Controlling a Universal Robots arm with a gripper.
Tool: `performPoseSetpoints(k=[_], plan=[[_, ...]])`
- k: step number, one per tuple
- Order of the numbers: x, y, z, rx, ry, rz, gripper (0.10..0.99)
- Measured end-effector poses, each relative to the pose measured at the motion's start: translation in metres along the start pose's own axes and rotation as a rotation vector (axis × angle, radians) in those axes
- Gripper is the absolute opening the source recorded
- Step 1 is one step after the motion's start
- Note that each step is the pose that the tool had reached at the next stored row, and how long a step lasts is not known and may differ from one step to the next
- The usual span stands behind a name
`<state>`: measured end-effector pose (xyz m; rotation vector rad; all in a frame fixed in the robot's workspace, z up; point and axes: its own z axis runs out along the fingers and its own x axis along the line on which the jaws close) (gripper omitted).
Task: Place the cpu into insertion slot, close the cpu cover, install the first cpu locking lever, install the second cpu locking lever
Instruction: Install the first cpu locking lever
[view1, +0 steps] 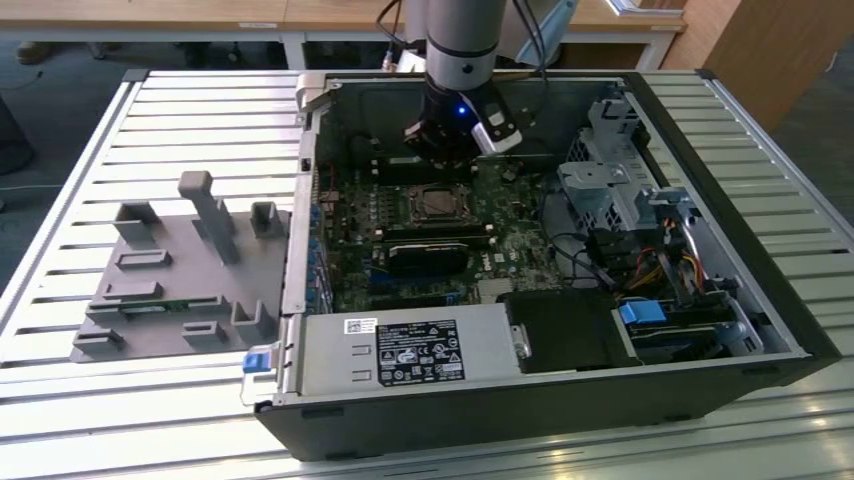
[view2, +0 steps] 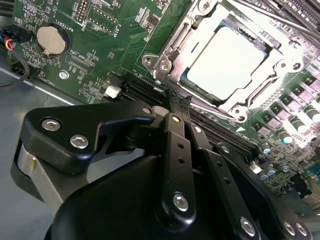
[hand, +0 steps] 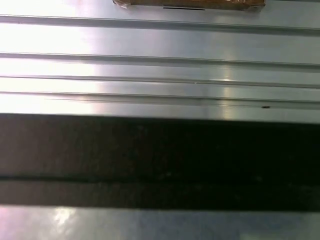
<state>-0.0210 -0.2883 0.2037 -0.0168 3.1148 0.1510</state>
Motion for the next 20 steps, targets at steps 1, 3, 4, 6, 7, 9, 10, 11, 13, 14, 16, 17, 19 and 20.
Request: performPoseSetpoints(k=[1,3,4,6,7,9,10,11,13,14,16,17,19,20], plan=[[0.0,0.0001,0.0004,0.002,0.0001,0.0,0.106],[-0.0001,0.0004,0.0013,0.005,0.0004,0.0,0.106],[-0.0002,0.0007,0.0018,0.007,0.0006,0.0,0.106],[-0.0004,0.0011,0.0028,0.01,0.001,0.0,0.106],[-0.0004,0.0013,0.0032,0.012,0.0012,0.0,0.106],[-0.0005,0.0016,0.0037,0.017,0.0015,0.0,0.106],[-0.0006,0.0017,0.0039,0.02,0.0016,0.0,0.106],[-0.0006,0.0017,0.004,0.023,0.0017,0.0,0.106],[-0.0006,0.0019,0.0041,0.03,0.0019,0.0,0.106],[-0.0006,0.002,0.0044,0.036,0.0021,-0.001,0.106],[-0.0007,0.0023,0.0051,0.048,0.0021,-0.001,0.106],[-0.0007,0.0026,0.0057,0.052,0.0019,-0.001,0.106],[-0.0009,0.0031,0.0069,0.054,0.0024,-0.001,0.106],[-0.0009,0.0033,0.0076,0.055,0.0027,-0.001,0.106]])
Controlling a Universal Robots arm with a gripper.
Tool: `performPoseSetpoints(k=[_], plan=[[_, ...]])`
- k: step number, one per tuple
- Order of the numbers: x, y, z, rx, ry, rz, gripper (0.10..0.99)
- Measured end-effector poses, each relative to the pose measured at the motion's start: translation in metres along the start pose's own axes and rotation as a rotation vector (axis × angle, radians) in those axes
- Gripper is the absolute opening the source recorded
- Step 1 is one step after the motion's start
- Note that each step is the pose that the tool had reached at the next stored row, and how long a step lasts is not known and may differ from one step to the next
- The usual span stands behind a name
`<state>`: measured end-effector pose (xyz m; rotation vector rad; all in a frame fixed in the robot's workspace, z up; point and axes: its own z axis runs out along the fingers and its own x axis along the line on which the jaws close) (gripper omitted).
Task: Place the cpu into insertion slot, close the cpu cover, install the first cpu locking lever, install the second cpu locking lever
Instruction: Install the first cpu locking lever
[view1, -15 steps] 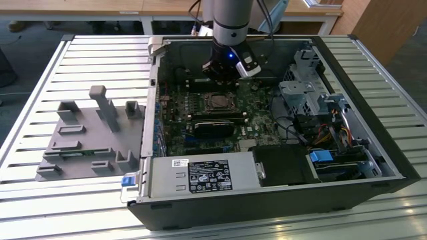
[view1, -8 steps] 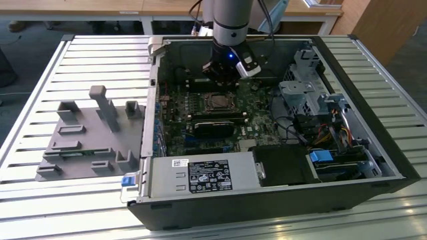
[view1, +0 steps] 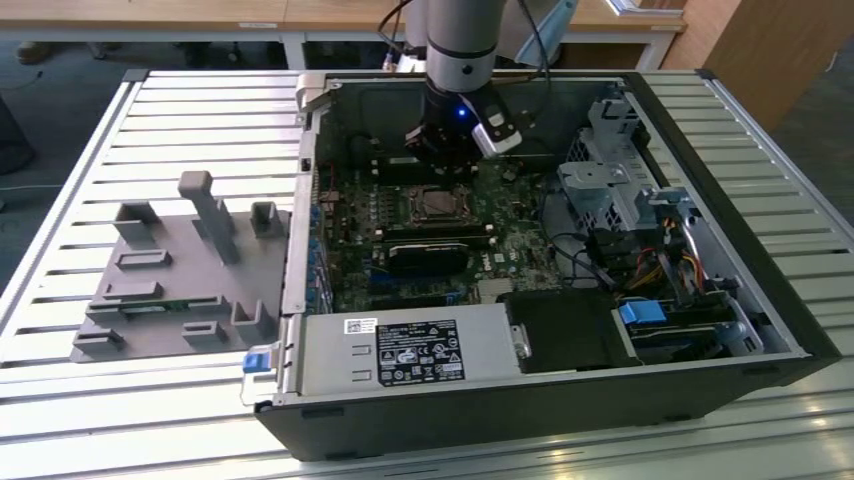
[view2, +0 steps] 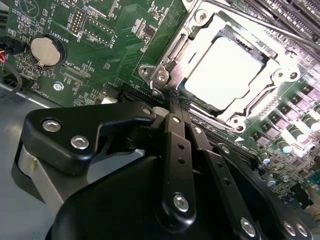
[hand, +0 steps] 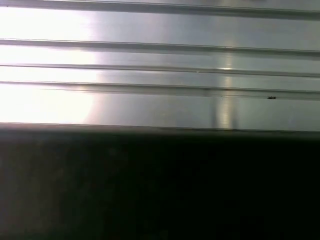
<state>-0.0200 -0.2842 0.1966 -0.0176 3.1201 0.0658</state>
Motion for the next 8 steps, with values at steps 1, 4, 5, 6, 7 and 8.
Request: performPoseSetpoints(k=[1,4,5,6,7,8], plan=[[0.0,0.0001,0.0005,0.001,0.0004,0.0,0.106],[0.0,0.0003,0.0012,0.0,0.0005,0.0,0.106],[0.0,0.0003,0.0011,0.0,0.0002,0.0,0.106],[-0.0001,0.0005,0.0006,-0.001,-0.0004,0.0,0.106],[-0.0003,0.0008,-0.0004,-0.002,-0.0011,0.0,0.106],[-0.0003,0.0009,-0.0023,-0.003,-0.0012,0.0,0.106]])
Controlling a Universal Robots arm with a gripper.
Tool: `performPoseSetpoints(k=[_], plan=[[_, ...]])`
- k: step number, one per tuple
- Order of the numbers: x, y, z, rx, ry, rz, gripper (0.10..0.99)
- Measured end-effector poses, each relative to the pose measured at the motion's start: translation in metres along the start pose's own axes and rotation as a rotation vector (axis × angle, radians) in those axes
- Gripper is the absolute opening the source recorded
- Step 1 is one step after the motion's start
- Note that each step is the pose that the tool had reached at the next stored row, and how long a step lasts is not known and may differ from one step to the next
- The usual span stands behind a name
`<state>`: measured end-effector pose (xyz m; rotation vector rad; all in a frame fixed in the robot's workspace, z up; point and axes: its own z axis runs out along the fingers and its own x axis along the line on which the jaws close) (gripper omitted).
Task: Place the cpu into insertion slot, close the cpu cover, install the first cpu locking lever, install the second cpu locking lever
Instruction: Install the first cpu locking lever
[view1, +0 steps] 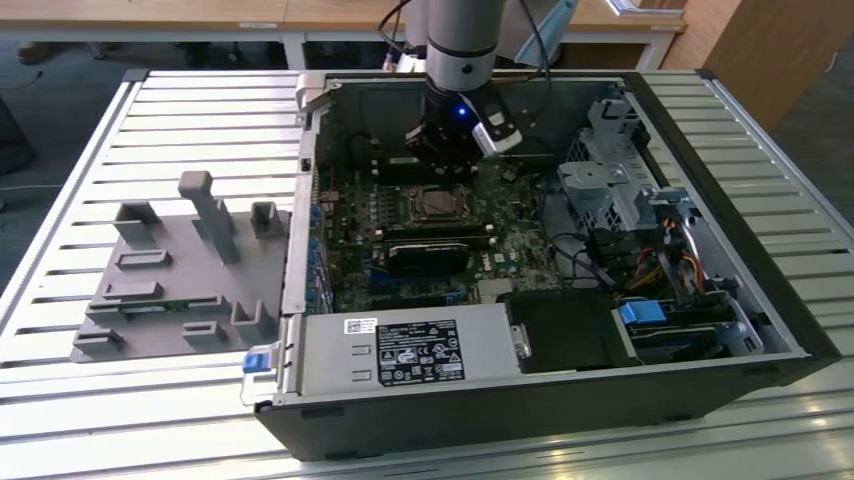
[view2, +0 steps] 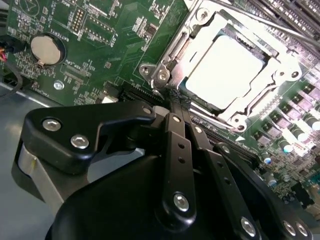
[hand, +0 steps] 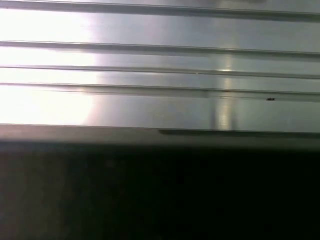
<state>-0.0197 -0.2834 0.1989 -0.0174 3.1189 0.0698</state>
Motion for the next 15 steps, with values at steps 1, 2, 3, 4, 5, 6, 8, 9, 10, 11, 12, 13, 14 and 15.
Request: performPoseSetpoints(k=[1,2,3,4,5,6,8,9,10,11,12,13,14,15], plan=[[0.0,0.0,-0.0028,0.001,0.0006,0.0,0.106],[0.0001,-0.0001,-0.0058,0.002,0.0012,0.0,0.106],[0.0,0.0001,-0.0088,0.001,0.001,0.0,0.106],[-0.0001,0.0002,-0.0114,0.002,0.0011,0.0,0.106],[-0.0001,0.0003,-0.013,0.002,0.0012,0.0,0.106],[-0.0001,0.0003,-0.0135,0.002,0.0012,0.0,0.106],[-0.0001,0.0003,-0.0134,0.002,0.0011,0.0,0.106],[-0.0001,0.0,-0.0136,0.003,0.0013,0.0,0.106],[-0.0001,-0.0002,-0.0135,0.003,0.0012,0.0,0.106],[-0.0001,-0.0004,-0.0135,0.003,0.0012,0.0,0.106],[-0.0001,-0.0006,-0.0136,0.003,0.0013,0.0,0.106],[-0.0001,-0.0008,-0.0136,0.003,0.0012,0.0,0.106],[-0.0001,-0.001,-0.0136,0.003,0.0013,0.0,0.106],[-0.0001,-0.0012,-0.0136,0.003,0.0013,0.0,0.106]])
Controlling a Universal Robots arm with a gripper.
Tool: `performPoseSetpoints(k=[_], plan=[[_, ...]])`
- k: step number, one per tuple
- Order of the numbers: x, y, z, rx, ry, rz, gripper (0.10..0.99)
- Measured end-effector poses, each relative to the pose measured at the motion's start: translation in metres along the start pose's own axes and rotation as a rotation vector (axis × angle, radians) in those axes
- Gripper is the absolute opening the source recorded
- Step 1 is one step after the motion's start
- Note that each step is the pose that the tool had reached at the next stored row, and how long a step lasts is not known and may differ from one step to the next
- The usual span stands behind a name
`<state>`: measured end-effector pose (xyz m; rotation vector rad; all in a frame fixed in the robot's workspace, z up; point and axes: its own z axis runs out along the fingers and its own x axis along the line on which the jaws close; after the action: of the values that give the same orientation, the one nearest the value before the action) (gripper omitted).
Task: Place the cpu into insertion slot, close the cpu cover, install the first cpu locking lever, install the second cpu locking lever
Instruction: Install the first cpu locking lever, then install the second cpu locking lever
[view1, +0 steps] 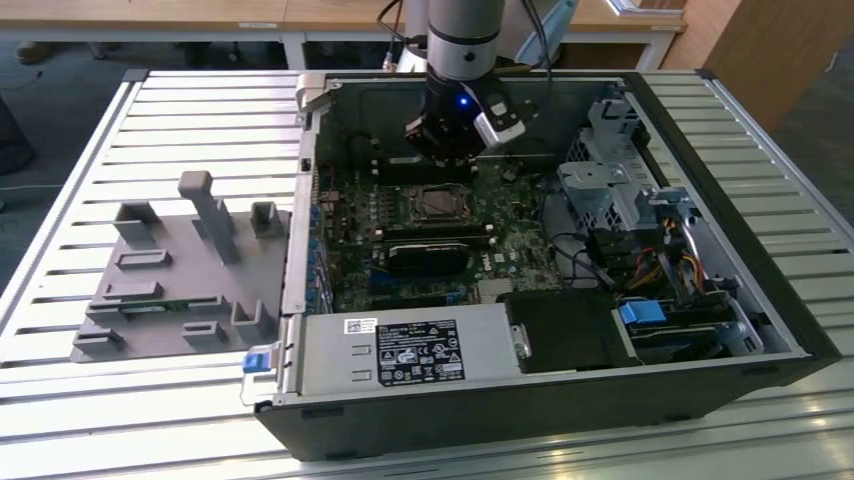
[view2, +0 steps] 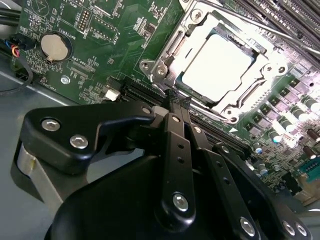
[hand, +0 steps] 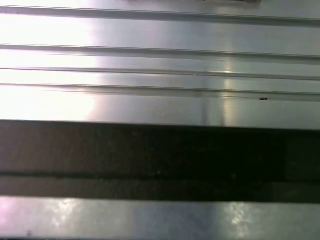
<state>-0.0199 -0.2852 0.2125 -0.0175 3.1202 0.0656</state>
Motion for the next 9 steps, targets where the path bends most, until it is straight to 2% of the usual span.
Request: performPoseSetpoints(k=[9], plan=[[0.0,-0.0021,-0.0001,0.0,0.0,0.0,0.106]])
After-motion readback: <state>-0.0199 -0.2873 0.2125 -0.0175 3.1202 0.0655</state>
